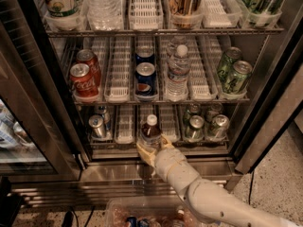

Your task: Pick blue plastic bottle from bottom shelf of fridge

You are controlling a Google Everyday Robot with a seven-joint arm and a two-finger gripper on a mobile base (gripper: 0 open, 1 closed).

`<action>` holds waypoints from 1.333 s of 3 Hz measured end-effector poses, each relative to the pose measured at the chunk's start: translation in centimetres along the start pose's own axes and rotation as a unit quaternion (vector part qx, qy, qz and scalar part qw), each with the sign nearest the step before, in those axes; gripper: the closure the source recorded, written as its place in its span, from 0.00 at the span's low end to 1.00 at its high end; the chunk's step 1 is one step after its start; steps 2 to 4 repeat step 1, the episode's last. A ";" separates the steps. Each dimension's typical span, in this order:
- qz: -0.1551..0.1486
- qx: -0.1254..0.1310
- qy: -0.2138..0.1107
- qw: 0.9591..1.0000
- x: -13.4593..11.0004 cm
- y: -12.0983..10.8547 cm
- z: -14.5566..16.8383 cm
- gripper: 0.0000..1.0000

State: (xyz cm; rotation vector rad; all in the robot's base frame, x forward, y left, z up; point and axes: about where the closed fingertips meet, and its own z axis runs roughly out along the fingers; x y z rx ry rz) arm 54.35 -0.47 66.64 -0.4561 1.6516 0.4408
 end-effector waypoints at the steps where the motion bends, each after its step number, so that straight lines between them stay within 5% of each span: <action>1: 0.000 0.000 0.000 1.000 0.0 0.0 0.0 1.00; 4: 0.000 0.000 0.000 1.000 0.0 0.0 0.0 1.00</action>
Offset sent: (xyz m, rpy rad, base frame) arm 0.0000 0.0000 0.0000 0.0000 0.0000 0.0000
